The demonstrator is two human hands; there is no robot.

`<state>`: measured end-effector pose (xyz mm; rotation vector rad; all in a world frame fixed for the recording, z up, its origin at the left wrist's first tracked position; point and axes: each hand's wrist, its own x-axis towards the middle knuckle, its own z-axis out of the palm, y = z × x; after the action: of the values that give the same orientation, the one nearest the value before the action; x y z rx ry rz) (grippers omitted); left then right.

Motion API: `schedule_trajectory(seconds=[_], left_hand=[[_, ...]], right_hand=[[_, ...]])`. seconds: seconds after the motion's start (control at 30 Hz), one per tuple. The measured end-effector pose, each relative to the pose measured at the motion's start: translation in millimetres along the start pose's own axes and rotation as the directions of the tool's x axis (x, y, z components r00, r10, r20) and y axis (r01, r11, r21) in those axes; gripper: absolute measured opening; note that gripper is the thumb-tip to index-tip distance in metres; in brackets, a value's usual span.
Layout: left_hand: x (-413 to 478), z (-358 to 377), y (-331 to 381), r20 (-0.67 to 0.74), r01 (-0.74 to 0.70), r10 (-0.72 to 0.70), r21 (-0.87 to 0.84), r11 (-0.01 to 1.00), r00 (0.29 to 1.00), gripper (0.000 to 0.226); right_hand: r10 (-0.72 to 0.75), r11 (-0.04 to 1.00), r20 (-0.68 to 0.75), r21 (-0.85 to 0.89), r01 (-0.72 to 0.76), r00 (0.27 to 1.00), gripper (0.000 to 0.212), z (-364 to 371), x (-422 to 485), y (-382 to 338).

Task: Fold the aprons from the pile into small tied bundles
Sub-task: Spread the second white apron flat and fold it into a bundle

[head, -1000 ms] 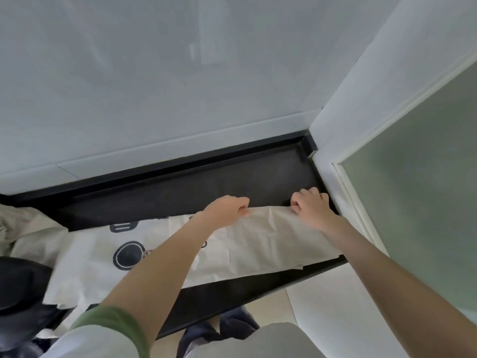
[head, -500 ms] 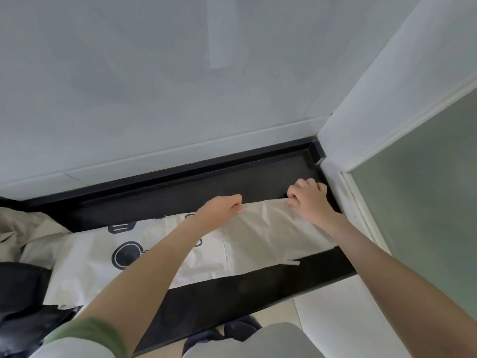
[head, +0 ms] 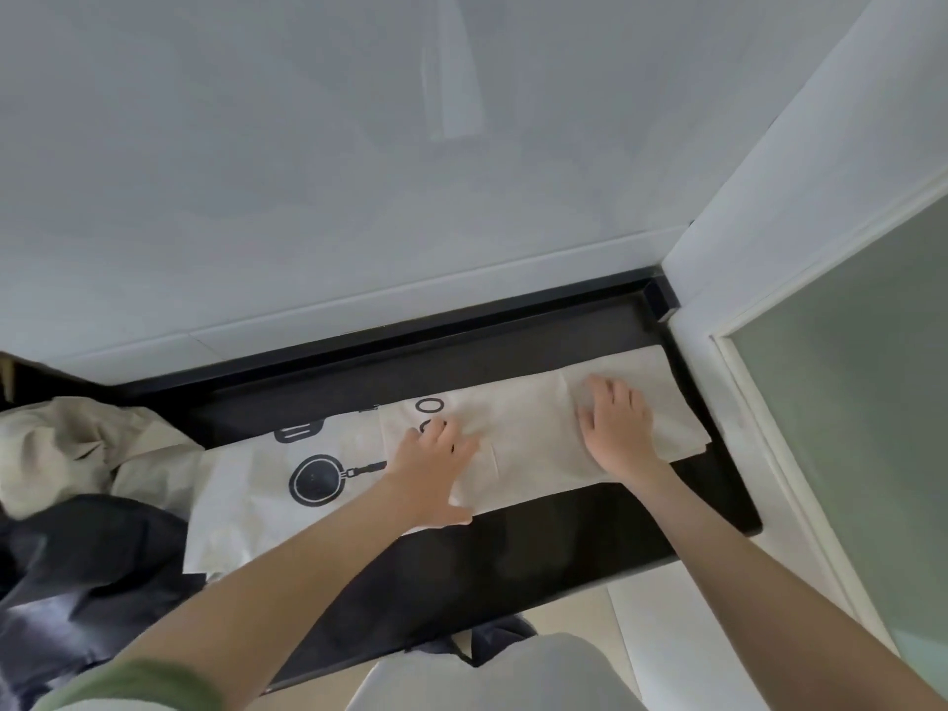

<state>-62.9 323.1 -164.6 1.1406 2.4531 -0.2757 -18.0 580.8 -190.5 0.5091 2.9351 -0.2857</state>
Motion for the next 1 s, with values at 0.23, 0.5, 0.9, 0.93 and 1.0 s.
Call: schedule_trajectory(seconds=[0.23, 0.5, 0.9, 0.93, 1.0], left_hand=[[-26, 1, 12, 0.047, -0.023, 0.022, 0.016, 1.0, 0.999, 0.051], [-20, -23, -5, -0.075, 0.093, -0.118, -0.276, 0.957, 0.99, 0.036], [103, -46, 12, -0.167, 0.176, -0.235, -0.305, 0.936, 0.958, 0.033], [109, -46, 13, -0.174, 0.182, -0.248, -0.323, 0.929, 0.953, 0.032], [115, -42, 12, -0.179, 0.161, -0.23, -0.334, 0.929, 0.956, 0.029]], right_hand=[[-0.175, 0.982, 0.237, -0.031, 0.188, 0.956, 0.055, 5, -22, -20], [-0.095, 0.958, 0.175, 0.285, 0.042, 0.98, 0.054, -23, -21, -21], [-0.082, 0.995, 0.301, 0.077, 0.062, 0.95, 0.021, -32, 68, -20], [-0.075, 0.997, 0.304, 0.046, 0.064, 0.95, 0.02, -30, 71, -20], [-0.062, 0.998, 0.29, 0.03, 0.055, 0.955, 0.019, -27, 69, -19]])
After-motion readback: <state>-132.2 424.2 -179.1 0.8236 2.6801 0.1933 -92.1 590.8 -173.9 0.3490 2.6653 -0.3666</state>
